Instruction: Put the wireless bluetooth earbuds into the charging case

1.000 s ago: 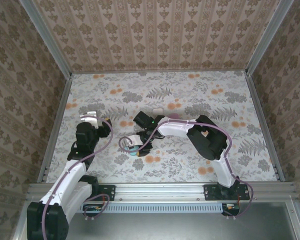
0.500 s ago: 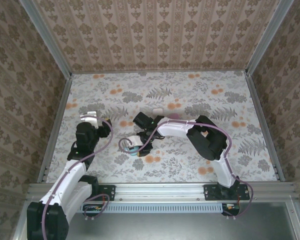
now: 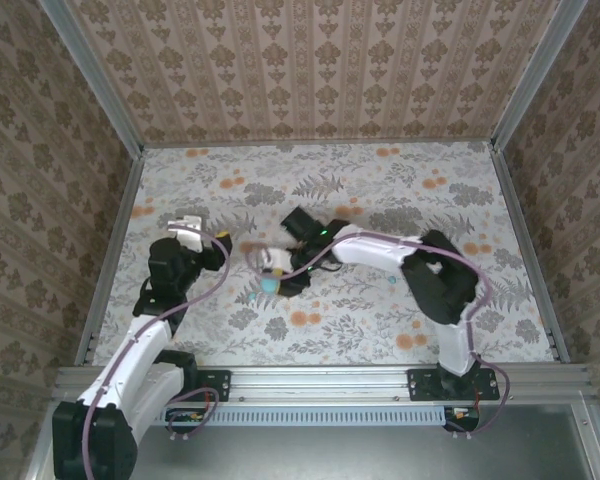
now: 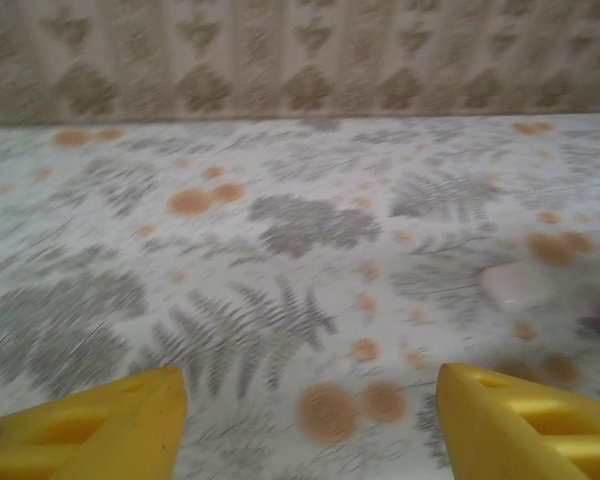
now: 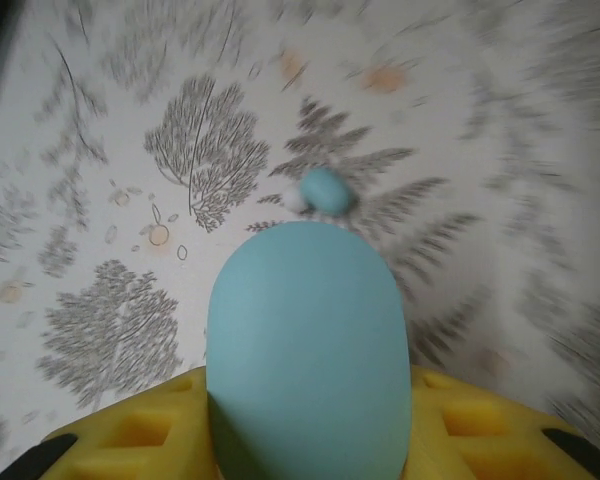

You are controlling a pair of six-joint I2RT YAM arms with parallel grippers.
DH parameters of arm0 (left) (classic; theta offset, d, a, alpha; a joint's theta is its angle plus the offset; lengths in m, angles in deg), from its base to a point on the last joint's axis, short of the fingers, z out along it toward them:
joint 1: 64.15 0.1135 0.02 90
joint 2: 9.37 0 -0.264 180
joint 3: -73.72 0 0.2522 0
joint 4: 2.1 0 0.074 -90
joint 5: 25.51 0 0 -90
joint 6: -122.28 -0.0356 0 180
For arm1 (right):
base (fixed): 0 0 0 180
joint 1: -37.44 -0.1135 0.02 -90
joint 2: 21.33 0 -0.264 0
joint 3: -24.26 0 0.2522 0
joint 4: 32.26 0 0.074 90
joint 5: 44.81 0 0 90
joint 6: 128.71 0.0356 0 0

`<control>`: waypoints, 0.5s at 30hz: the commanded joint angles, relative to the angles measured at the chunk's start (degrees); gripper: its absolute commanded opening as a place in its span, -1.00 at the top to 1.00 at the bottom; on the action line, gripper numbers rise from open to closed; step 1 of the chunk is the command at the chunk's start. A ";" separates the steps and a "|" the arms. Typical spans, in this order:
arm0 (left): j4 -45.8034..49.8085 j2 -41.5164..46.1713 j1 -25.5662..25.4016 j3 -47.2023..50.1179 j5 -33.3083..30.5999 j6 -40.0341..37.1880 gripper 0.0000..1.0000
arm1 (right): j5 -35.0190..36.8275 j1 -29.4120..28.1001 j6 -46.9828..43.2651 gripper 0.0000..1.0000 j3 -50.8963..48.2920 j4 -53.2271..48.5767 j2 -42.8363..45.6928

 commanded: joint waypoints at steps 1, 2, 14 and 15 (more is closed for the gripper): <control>-6.62 -2.72 -1.94 -4.42 17.72 -5.99 -0.37 | -6.03 5.13 9.21 0.22 -3.11 -1.42 11.26; -6.80 -3.88 -2.75 -5.62 20.61 -6.72 -0.39 | -7.02 6.64 10.18 0.23 -4.23 -1.59 13.43; 1.89 -19.15 -13.78 -22.50 44.97 -18.85 -0.59 | -12.68 13.36 11.18 0.23 -6.91 -4.29 29.91; 1.86 -19.75 -13.74 -22.88 46.24 -18.95 -0.60 | -12.95 13.36 11.10 0.22 -7.00 -4.04 31.21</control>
